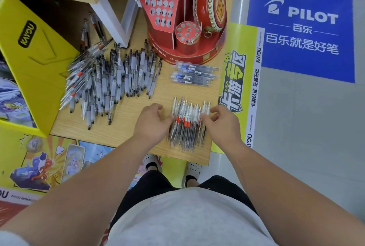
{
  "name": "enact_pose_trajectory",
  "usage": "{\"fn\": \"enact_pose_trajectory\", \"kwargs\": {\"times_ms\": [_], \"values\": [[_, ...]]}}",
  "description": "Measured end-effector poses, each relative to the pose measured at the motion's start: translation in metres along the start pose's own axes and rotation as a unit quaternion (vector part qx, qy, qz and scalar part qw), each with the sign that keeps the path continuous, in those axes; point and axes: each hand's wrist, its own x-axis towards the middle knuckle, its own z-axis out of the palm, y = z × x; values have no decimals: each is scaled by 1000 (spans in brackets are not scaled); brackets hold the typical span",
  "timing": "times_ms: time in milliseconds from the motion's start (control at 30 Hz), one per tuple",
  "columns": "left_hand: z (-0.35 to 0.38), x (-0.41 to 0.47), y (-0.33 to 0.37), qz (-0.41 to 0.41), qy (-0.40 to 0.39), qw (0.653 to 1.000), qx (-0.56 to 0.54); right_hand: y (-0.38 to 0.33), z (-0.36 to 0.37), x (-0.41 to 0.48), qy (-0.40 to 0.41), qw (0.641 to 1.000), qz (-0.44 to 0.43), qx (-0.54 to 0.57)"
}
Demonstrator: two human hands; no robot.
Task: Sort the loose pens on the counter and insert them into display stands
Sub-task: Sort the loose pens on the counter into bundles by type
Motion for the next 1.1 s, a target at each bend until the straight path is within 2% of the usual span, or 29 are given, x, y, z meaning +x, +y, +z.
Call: {"fn": "enact_pose_trajectory", "kwargs": {"times_ms": [200, 400, 500, 733, 867, 1100], "values": [[-50, -3, -15, -15, 64, 998, -9, -58, 11, 5, -39, 993, -109, -40], [-126, 7, -69, -59, 151, 987, 11, -138, 53, 3, -130, 968, -191, -99], [-158, 19, -96, -54, 185, 981, 22, -176, 77, 4, -154, 954, -219, -136], [-187, 59, -133, 29, 121, 979, 162, -233, 125, 15, -160, 938, -226, -210], [-187, 74, -144, 30, 64, 971, 226, -237, 132, 15, -153, 942, -200, -223], [-193, 88, -147, 23, 33, 964, 262, -236, 130, 9, -142, 949, -173, -222]]}}
